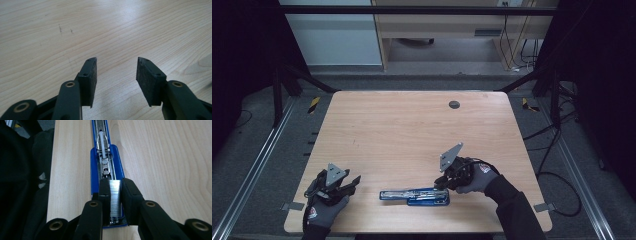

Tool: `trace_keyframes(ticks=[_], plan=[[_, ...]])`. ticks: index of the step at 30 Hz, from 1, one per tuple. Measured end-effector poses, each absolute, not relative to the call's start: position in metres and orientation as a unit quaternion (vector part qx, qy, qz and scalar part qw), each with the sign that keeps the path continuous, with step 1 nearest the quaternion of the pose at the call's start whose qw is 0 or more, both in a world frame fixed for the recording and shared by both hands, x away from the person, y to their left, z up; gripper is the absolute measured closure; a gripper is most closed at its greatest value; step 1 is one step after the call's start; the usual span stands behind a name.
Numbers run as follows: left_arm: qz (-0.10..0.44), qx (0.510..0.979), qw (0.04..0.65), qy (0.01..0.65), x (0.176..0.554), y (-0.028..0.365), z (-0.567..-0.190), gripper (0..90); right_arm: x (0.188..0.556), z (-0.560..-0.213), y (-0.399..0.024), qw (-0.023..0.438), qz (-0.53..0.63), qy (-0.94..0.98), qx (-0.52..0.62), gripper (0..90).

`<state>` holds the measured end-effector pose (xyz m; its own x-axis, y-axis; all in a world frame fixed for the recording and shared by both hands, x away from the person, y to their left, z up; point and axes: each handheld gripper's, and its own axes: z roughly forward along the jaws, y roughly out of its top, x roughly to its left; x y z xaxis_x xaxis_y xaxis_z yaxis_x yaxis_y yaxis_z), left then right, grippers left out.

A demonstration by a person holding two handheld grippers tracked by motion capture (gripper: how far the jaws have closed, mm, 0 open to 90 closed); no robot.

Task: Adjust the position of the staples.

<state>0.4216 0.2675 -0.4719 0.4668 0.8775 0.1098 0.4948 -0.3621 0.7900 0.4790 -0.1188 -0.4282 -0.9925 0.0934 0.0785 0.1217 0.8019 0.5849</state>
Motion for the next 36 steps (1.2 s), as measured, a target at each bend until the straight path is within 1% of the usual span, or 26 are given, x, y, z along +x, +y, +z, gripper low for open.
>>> trace_keyframes(ticks=[2,17,36], plan=[[0.270,0.780,0.354,0.440,0.422,0.267,-0.472,51.3,0.479,-0.432,-0.119,0.018,-0.305,-0.950,-0.058,78.6],[0.270,0.780,0.353,0.440,0.422,0.268,-0.472,51.3,0.479,-0.439,-0.120,0.027,-0.300,-0.952,-0.051,78.7],[0.270,0.780,0.352,0.441,0.422,0.268,-0.472,51.3,0.478,-0.441,-0.120,0.030,-0.294,-0.954,-0.044,78.7]])
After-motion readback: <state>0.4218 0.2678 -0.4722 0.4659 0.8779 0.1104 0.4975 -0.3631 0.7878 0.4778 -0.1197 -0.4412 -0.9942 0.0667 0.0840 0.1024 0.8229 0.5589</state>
